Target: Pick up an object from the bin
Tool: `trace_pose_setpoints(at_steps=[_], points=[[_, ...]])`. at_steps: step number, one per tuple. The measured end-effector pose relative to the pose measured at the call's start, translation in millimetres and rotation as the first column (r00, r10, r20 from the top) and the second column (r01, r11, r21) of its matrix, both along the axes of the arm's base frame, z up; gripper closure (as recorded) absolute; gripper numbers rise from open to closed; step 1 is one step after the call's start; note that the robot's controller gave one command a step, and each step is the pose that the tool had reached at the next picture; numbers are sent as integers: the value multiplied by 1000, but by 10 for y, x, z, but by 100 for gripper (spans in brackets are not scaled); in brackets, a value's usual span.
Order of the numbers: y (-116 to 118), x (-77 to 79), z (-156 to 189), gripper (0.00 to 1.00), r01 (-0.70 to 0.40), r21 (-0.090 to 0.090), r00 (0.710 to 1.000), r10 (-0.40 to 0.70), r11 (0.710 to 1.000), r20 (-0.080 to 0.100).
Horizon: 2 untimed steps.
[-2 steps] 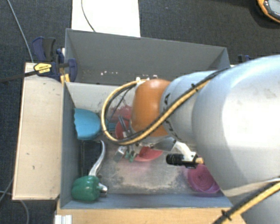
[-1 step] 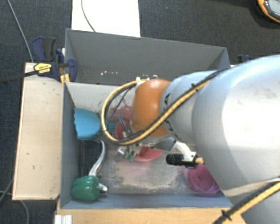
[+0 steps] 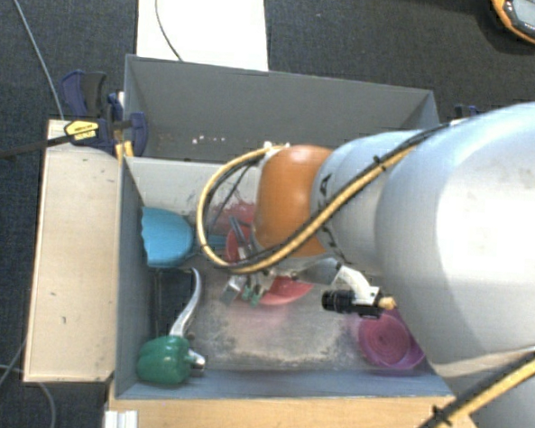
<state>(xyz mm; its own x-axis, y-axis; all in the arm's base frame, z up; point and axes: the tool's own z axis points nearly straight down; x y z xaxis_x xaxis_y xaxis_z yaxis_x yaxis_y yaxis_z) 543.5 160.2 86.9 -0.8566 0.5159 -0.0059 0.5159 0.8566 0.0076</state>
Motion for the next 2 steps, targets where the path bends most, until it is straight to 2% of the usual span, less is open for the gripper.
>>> trace_pose_setpoints(at_steps=[2], points=[[-3, 3, 478, 100, -7, 1, 1000, 7, 1000, 1]])
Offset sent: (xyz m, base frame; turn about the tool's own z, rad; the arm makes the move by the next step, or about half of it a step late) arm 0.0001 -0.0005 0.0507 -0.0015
